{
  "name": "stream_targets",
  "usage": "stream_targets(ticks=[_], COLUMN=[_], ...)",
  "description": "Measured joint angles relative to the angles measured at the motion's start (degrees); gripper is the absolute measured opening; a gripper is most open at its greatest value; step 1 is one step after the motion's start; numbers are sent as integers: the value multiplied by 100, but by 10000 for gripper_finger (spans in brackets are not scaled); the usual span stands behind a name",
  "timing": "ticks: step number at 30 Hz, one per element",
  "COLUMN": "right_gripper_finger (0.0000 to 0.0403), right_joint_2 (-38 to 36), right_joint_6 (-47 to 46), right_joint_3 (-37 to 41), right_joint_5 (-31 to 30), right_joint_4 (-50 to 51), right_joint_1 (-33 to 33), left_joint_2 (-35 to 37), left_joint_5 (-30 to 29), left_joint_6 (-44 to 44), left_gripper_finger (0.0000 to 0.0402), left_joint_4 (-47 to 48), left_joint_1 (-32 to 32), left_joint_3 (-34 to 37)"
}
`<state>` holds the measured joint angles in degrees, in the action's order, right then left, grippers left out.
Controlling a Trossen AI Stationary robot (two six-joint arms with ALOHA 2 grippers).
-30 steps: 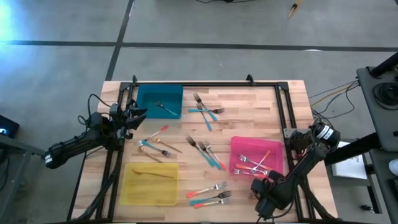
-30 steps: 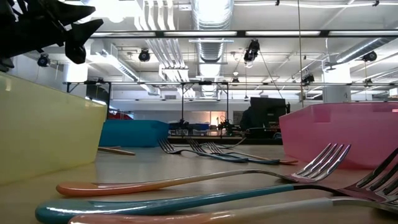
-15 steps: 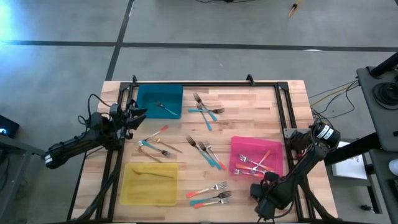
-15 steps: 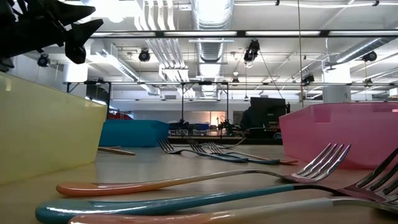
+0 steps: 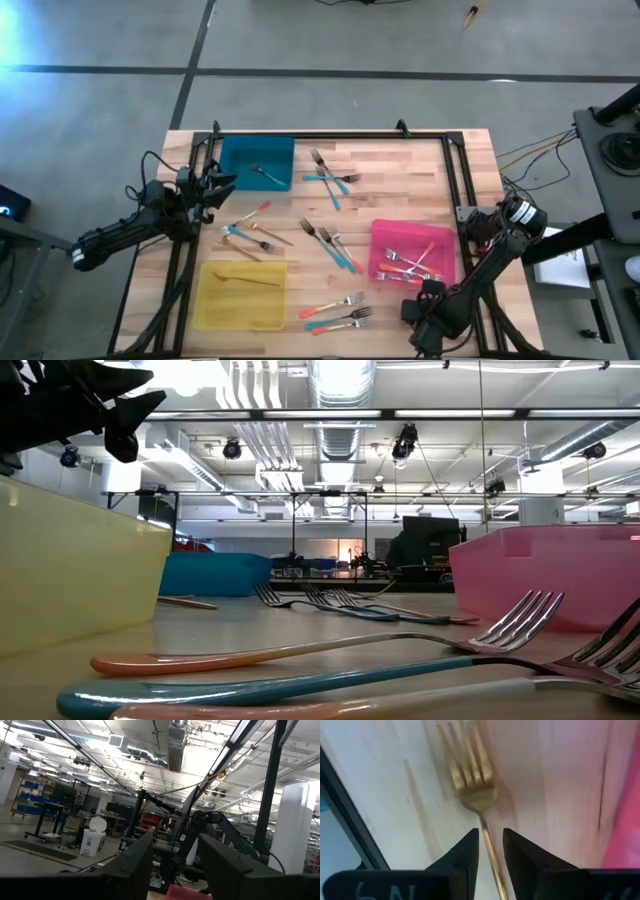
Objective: Sort silverware by color (type)
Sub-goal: Put the gold fork into the yellow bin
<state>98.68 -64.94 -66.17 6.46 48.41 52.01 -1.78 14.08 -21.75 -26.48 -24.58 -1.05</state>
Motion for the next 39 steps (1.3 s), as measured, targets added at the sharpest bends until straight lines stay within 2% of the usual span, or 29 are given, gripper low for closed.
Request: stream_targets(ticks=[21, 25, 30, 35, 39], right_gripper_finger=[79, 58, 16, 12, 11], right_joint_2=[343, 345, 324, 323, 321], right_joint_6=[-24, 90, -208, -447, -159], right_joint_3=[239, 195, 74, -95, -344], right_joint_5=[-39, -39, -36, -52, -70], right_joint_4=[-31, -96, -73, -223, -168], right_joint_1=[125, 125, 126, 125, 122], left_joint_2=[0, 0, 0, 0, -1], left_joint_5=[1, -1, 1, -1, 0], left_joint_6=[1, 0, 1, 1, 1], left_gripper_finger=[141, 141, 141, 141, 141], left_joint_4=[16, 49, 48, 55, 57], left_joint_1=[0, -1, 0, 0, 0], left_joint_3=[1, 0, 0, -1, 1])
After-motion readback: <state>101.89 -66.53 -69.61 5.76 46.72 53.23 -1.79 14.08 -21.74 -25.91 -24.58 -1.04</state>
